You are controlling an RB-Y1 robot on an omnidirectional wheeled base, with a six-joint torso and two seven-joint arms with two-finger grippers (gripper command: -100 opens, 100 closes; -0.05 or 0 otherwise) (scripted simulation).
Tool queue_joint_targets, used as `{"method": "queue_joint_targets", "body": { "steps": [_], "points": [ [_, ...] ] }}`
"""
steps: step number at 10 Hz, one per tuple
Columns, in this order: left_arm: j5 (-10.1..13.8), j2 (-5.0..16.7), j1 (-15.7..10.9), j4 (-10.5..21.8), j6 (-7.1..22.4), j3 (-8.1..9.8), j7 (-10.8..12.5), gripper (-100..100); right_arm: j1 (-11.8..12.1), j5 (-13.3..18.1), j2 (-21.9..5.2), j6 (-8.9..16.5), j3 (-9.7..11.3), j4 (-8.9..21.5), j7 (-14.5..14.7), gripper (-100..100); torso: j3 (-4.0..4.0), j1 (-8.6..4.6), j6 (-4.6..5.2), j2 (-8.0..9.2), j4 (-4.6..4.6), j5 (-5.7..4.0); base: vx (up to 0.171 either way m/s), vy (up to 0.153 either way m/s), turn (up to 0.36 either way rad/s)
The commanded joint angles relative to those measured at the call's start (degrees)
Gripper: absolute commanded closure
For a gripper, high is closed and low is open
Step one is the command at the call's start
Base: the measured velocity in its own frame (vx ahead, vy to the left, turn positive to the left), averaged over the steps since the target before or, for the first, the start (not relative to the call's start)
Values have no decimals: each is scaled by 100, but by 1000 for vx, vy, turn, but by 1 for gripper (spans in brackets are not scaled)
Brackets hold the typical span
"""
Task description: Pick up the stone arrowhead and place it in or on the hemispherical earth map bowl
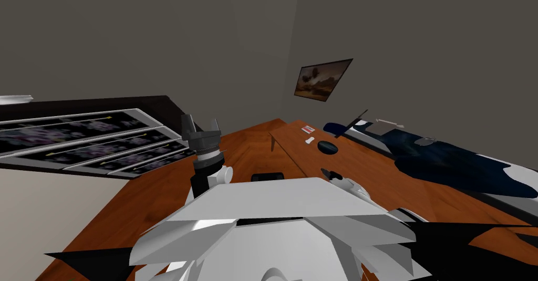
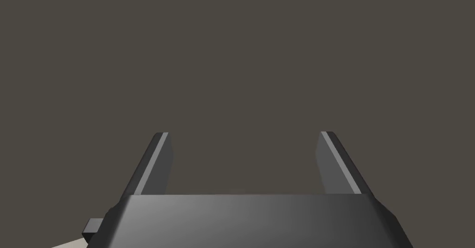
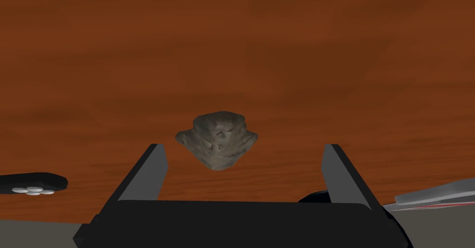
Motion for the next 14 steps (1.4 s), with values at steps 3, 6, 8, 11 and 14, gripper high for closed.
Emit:
{"method": "queue_joint_targets", "body": {
  "steps": [3, 6, 8, 11, 14],
  "points": [
    [0, 0, 1, 0, 0, 0, 0, 0, -2, -5, 2, 10, -2, 2, 19, 100, -14, 8, 0, -24, -5, 2, -10, -4, 0],
    [0, 0, 1, 0, 0, 0, 0, 0, -3, -8, -1, 10, -6, 2, 16, 100, -20, 8, -3, -33, -9, -1, 0, 0, 0],
    [0, 0, 1, 0, 0, 0, 0, 0, 45, 126, -90, -168, 146, 53, -200, 100, -20, 8, -3, -34, -9, -1, 36, 11, -68],
    [0, 0, 2, -1, -1, 0, 0, 0, 216, 506, -288, -475, 392, 6, -652, 100, -45, 24, -7, -76, -17, 2, 124, 42, -141],
    [0, 0, 2, -1, -1, 0, 0, 0, 301, 696, -386, -629, 515, -18, -1000, 100, -41, 18, -1, -69, -17, 3, 84, 28, -86]
  ]
}}
